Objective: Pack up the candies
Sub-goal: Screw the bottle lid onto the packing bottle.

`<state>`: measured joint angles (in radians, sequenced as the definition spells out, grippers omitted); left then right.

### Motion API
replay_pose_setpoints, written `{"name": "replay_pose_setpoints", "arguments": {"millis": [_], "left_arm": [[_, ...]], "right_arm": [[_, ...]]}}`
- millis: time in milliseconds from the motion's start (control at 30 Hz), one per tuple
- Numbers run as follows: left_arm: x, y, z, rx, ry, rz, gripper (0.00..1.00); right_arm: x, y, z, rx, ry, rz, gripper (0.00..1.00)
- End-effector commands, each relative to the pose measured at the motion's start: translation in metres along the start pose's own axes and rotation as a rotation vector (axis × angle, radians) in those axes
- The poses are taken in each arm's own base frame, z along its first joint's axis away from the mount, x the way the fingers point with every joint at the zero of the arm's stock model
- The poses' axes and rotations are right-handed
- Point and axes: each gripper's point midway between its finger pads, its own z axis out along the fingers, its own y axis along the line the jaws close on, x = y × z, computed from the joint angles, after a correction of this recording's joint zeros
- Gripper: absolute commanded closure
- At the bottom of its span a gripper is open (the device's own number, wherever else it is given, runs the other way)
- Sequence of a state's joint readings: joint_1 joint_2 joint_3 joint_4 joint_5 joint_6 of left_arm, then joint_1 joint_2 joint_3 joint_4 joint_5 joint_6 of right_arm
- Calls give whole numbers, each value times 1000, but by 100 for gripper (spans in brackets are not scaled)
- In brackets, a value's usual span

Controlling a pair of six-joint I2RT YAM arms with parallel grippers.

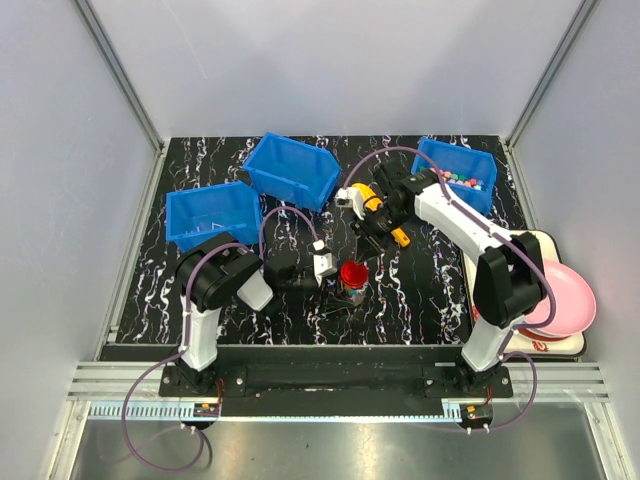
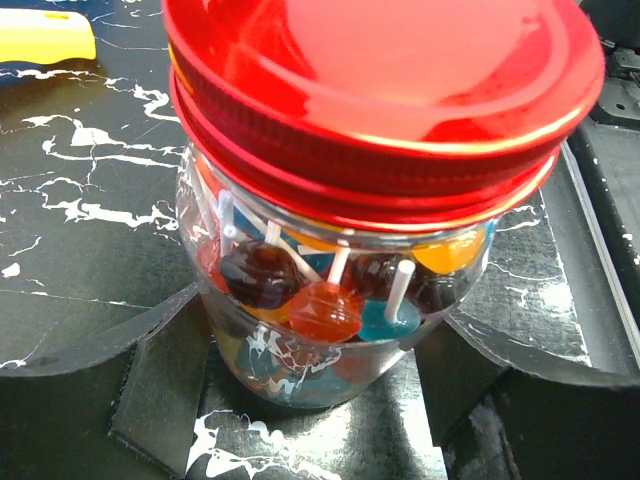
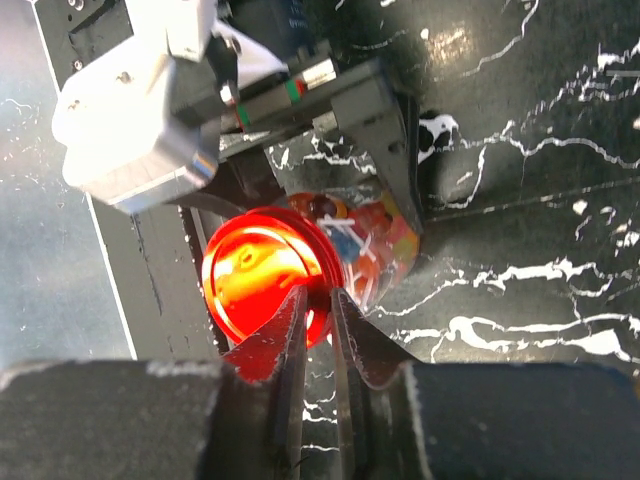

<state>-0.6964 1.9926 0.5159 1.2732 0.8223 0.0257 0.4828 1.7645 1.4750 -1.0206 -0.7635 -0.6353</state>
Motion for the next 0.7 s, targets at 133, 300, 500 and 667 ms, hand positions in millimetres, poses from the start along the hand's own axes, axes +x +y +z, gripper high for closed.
{"name": "replay_pose_setpoints", "arguments": {"millis": [133,300,500,667], "left_arm": [[-59,18,5,-45,-164,189,94],[-58,18,5,-47,-162,187,94],[-58,19,5,-48,-161,184,95],[-57,18,5,-42,-161,183,96]], "right_arm": [[28,17,-12,2,61,24,82],[36,24,-18,17,71,21,82],[43,33,-24,24,82,25,82],[23,29,-36,74,45,-28,81]]}}
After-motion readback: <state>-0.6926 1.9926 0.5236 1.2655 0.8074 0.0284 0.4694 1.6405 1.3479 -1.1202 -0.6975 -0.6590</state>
